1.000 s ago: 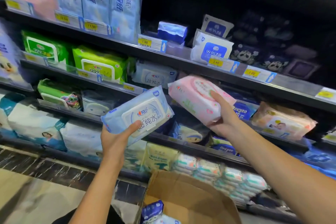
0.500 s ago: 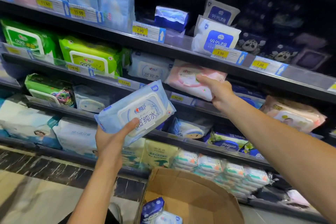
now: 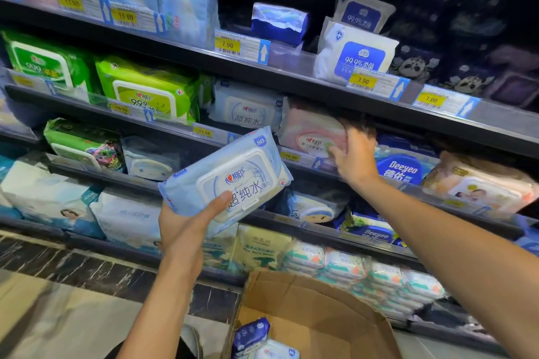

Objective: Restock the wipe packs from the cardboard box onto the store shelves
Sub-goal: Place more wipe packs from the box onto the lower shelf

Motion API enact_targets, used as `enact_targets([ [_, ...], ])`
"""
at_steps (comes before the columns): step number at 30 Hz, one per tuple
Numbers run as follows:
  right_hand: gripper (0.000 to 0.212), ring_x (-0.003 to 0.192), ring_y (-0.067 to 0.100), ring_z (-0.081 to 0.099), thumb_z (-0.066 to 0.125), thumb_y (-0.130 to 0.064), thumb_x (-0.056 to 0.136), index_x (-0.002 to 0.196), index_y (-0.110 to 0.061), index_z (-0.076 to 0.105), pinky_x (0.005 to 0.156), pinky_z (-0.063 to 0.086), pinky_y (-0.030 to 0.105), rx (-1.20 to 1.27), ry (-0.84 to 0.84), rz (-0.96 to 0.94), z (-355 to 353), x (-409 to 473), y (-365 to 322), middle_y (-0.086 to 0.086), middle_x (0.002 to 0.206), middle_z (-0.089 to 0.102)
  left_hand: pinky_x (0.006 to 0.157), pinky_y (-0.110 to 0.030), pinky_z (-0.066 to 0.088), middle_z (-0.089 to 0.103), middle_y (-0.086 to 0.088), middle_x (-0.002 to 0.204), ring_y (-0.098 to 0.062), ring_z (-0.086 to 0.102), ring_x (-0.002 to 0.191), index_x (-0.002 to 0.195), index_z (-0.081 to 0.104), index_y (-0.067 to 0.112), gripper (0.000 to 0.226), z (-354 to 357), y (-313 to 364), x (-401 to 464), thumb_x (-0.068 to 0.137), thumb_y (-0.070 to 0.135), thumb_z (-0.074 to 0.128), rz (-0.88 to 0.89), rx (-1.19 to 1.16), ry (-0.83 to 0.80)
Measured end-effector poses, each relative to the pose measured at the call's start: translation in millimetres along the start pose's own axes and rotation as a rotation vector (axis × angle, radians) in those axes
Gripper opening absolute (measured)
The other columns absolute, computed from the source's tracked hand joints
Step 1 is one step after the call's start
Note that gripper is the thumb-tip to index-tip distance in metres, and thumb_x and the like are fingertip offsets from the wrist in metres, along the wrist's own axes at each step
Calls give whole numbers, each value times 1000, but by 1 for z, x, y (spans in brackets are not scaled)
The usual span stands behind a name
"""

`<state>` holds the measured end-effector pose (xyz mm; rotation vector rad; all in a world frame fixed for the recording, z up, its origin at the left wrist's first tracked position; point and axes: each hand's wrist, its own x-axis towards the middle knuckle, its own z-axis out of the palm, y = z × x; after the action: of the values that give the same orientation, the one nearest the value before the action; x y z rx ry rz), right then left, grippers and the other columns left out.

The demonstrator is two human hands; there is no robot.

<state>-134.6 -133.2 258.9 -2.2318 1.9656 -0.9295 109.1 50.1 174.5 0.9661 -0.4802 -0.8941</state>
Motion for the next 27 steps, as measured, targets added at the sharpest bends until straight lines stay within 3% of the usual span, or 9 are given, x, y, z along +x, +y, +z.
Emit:
enact_targets([
  [4,26,130,44,39,58,-10,92,118,-4,58,117,17,48,-334,-24,-46,-11,7,-2,24,121,62,76,-30,61,75,-4,112,-19,72,103,129,61,12,84,-7,0,1,52,16,93,-3,49,-33],
  [6,34,126,42,41,57,-3,91,124,-6,58,113,25,47,-249,58,-181,-12,-1,-1,19,121,63,83,-37,61,74,-4,114,-21,72,105,129,61,13,93,-13,2,4,46,25,99,2,98,-46],
  [9,40,132,24,43,56,-3,95,134,-10,55,115,32,36,131,127,-491,-15,-28,-9,2,134,57,88,-40,59,74,-3,115,-21,71,106,127,62,17,97,-17,9,11,38,34,99,34,155,-46],
  [11,42,130,2,48,59,-15,99,141,-14,51,110,38,24,373,-59,-500,-16,-48,-29,-7,137,55,81,-32,60,75,-1,112,-17,72,103,123,64,16,93,-11,19,17,38,30,100,55,180,-62],
  [13,55,124,-14,48,62,-30,97,147,-19,42,102,39,11,602,-400,-367,-16,-62,-55,-13,140,53,74,-25,60,76,-1,110,-15,73,99,122,65,13,87,1,31,24,42,22,99,52,180,-90],
  [15,68,129,-4,51,69,-41,90,149,-25,37,107,42,22,758,-581,-269,-11,-64,-71,-12,143,54,76,-28,61,75,-5,112,-17,73,99,122,66,11,83,13,43,33,45,21,96,36,170,-119],
  [18,71,122,8,60,85,-24,77,137,-25,47,106,48,34,816,-486,-228,-8,-52,-85,-7,132,63,87,-39,59,75,-8,113,-25,72,104,123,65,10,81,23,58,55,50,18,98,72,230,-221],
  [22,75,99,1,65,96,-22,58,122,-14,59,93,55,26,727,-284,-168,-16,-37,-96,-8,113,70,92,-43,58,73,-2,116,-19,70,107,126,61,15,93,36,82,83,44,30,100,239,416,-306],
  [27,82,102,6,61,97,-18,55,125,-13,53,84,47,8,811,-48,-85,4,-40,-101,-6,113,65,83,-23,56,71,7,110,-3,67,101,117,61,23,79,46,99,104,49,26,100,427,636,-372],
])
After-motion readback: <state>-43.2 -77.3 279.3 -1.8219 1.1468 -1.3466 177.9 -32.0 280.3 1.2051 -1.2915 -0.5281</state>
